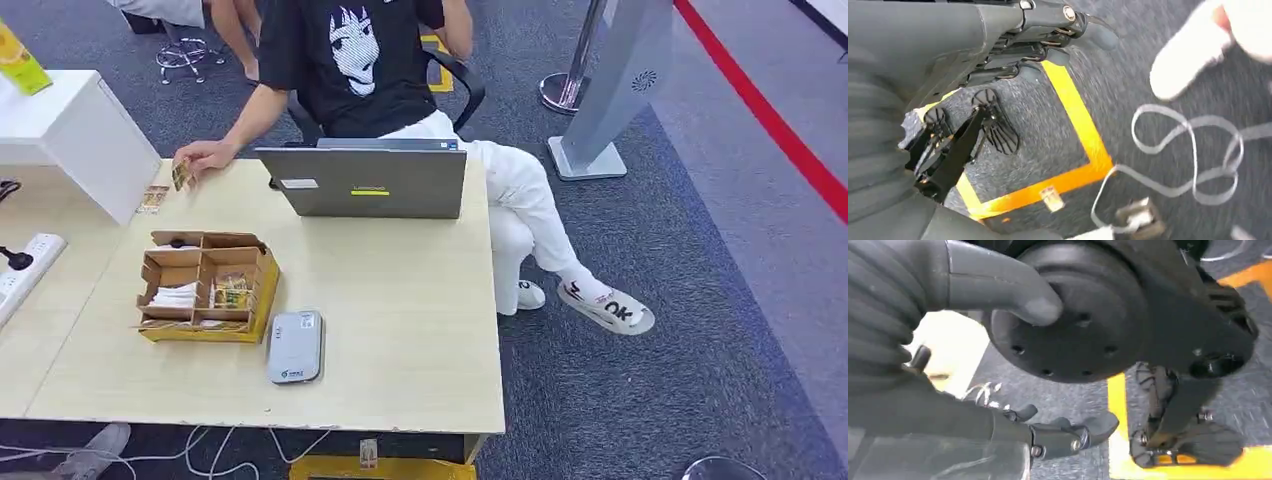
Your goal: Pass the card to the sensor for recognition and then transmit it.
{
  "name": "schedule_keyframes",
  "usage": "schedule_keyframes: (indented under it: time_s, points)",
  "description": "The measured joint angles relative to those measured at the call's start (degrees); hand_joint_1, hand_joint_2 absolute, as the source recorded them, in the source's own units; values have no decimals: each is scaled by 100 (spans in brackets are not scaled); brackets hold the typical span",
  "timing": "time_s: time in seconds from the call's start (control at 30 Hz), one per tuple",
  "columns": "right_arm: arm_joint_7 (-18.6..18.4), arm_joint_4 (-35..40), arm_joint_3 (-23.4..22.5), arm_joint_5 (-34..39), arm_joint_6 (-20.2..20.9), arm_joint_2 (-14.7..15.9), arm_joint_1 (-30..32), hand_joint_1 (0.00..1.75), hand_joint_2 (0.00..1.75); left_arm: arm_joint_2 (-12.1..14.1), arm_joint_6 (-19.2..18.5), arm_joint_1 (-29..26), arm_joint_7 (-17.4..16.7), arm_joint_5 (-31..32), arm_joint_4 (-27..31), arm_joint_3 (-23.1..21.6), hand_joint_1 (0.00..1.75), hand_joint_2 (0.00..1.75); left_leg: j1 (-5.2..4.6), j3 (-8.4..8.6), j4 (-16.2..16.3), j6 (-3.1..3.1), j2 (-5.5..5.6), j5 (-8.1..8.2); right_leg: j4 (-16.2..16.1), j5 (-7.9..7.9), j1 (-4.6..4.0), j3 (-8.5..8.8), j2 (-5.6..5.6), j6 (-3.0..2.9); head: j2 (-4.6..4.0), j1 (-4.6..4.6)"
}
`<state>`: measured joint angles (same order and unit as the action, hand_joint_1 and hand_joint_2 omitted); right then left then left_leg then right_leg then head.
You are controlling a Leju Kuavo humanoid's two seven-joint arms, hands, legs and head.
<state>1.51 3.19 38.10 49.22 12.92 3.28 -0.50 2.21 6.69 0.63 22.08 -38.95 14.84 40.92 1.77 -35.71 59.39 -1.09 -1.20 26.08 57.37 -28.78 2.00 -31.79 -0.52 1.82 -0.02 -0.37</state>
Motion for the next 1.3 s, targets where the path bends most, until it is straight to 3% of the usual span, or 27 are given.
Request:
schedule_keyframes:
  time_s: [0.17,0.33,0.43,0.5,0.53,0.6,0.63,0.67,0.73,0.77,0.83,0.9,1.0,1.13,1.2,1.3]
  points:
    - [275,-157,138,98,-216,-173,198,0,175,20,343,-102,-20,-426,-39,476,0,175,-1,3,1,11,-1,10,-1,-5,1,-5,-2,5,0,5]
    - [293,-236,203,116,-262,-231,266,0,175,22,385,-125,-22,-432,-44,681,0,175,-1,12,1,11,0,9,-1,-4,1,6,-3,5,0,2]
    - [275,-260,253,157,-278,-247,273,0,175,22,422,-123,213,-551,-46,789,0,175,-1,19,1,11,0,9,-1,-4,1,14,-3,5,0,0]
    - [243,-278,301,240,-312,-271,271,0,175,22,446,-124,687,-579,-44,930,0,175,-1,23,1,11,0,9,-1,-5,0,17,-2,4,0,0]
    - [223,-284,312,281,-343,-277,271,0,0,24,441,-126,956,-528,-44,994,0,175,0,23,1,11,0,9,-1,-5,0,18,-2,4,0,0]
    - [207,-295,330,396,-415,-315,271,0,0,39,422,-161,1476,-257,-6,1075,0,175,0,24,1,11,0,10,-1,-5,0,18,-2,4,0,2]
    - [207,-299,332,509,-474,-345,274,0,0,-18,336,-226,1655,166,149,1132,0,175,1,26,2,11,-1,10,-1,-5,-1,16,-2,4,0,-4]
    - [210,-304,332,628,-529,-389,292,0,175,-279,145,-314,1734,782,509,1255,0,175,-1,30,4,10,-3,9,-3,-5,3,10,0,4,0,0]
    - [269,-319,332,813,-636,-476,328,0,175,-785,-158,-586,1792,2752,2325,1669,0,175,4,26,3,11,-3,9,-3,-6,-3,2,0,3,0,-17]
    - [291,-334,332,892,-689,-518,332,0,175,-1059,-63,-717,1810,3383,3073,1687,0,175,17,21,5,6,-4,13,-3,-11,-16,8,1,-4,0,2]
    - [345,-352,339,966,-708,-553,347,0,175,-1325,333,-1116,1838,4274,4941,1424,0,175,23,32,16,-9,-22,28,-4,-6,-21,19,18,-12,0,35]
    - [343,-363,380,1003,-699,-568,397,0,175,-1524,498,-1452,1851,3982,6404,1044,0,175,18,37,17,-7,-13,27,-4,-9,-18,20,11,-9,0,7]
    - [339,-385,468,1021,-677,-585,422,0,175,-1766,268,-1785,1843,4311,7958,666,0,175,23,37,17,-5,9,26,-4,-21,-20,28,-11,0,0,7]
    - [336,-385,546,1021,-649,-631,418,0,175,-1956,269,-1978,1840,4687,9343,334,0,175,17,47,16,-5,8,27,-3,-21,-15,36,-10,0,0,9]
    - [336,-387,614,1021,-612,-629,419,0,175,-1868,843,-2182,1836,5107,9837,27,0,175,21,52,17,-6,4,27,-3,-22,-18,33,-4,-1,0,11]
    - [328,-391,727,1010,-518,-605,412,0,175,-1280,2606,-2487,1836,6042,10342,-1069,0,175,20,52,16,-6,10,27,-3,-24,-17,35,-12,-2,0,9]
